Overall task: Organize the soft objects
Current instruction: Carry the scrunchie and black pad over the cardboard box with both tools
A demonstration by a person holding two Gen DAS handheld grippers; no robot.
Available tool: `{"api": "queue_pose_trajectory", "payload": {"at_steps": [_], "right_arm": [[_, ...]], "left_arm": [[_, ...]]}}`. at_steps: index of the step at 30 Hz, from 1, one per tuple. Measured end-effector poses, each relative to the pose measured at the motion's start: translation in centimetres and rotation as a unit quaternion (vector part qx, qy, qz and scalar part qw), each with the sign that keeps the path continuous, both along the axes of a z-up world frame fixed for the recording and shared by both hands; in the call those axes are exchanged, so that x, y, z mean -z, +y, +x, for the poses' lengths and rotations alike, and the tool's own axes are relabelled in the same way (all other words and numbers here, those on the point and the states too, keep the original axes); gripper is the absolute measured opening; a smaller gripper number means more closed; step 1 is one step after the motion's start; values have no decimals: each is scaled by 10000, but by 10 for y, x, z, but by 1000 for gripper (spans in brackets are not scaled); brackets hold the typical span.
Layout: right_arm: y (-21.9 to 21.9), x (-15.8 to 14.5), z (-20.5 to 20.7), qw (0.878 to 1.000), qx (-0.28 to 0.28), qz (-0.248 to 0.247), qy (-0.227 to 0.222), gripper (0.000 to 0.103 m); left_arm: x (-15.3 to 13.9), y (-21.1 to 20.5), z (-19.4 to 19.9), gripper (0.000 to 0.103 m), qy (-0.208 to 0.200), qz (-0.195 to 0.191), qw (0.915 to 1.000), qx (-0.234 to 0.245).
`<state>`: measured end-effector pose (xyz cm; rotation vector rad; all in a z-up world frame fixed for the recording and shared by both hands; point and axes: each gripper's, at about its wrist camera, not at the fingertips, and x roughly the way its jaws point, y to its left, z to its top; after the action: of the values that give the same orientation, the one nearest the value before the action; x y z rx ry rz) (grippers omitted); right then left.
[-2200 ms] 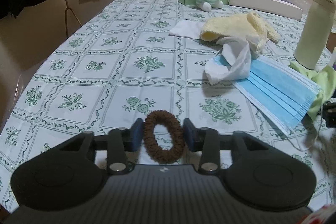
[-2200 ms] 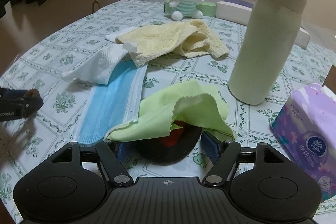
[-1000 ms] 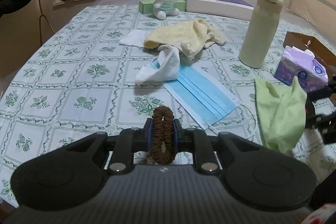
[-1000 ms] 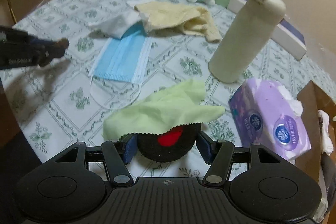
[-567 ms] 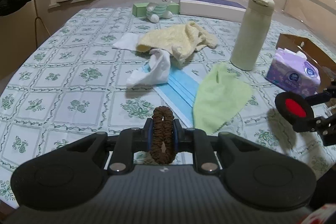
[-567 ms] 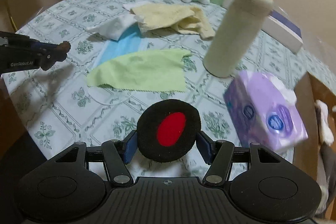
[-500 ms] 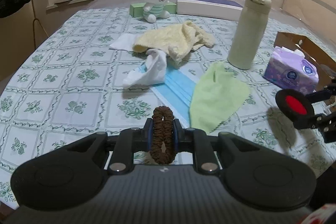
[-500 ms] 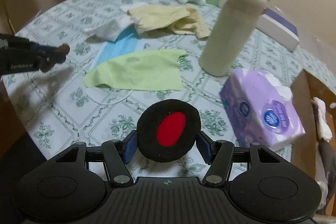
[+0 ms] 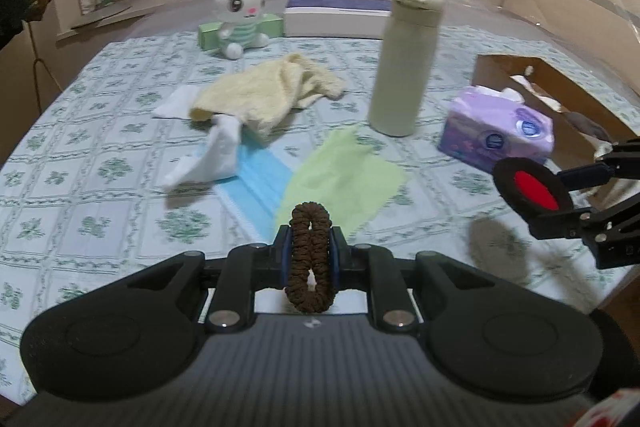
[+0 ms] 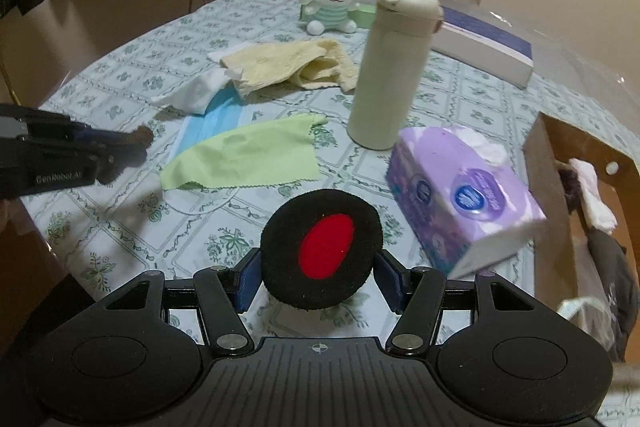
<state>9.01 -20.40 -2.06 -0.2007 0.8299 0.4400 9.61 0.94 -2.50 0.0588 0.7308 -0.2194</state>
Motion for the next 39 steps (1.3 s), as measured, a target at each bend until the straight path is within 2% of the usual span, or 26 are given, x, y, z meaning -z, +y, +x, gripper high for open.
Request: {"api": "queue_pose_trajectory", "payload": {"at_steps": [6,14,22,30,39], "right_arm": [[-19,-6,-15,9998,174,127,-34,60],[-53,-14,-45,9981,507,354,-54,60],[-107,-15,-82,9943,1030,252,-72,60],[-162,-18,-110,9873,1577,159,-109,60],[-212,-26,-128,9785,2045,160,-216,60]], "left_arm": [[-2,-32,-8,17,107,-132,9998,139],[-7,-80,-22,17,154,-93,9986,490],[-9,-129,-35,17,140,-41,9954,948],[-12,-180,-45,17,149,-57,9892,1459],[-18,-245,-50,17,136,-130,9770,2125]]}}
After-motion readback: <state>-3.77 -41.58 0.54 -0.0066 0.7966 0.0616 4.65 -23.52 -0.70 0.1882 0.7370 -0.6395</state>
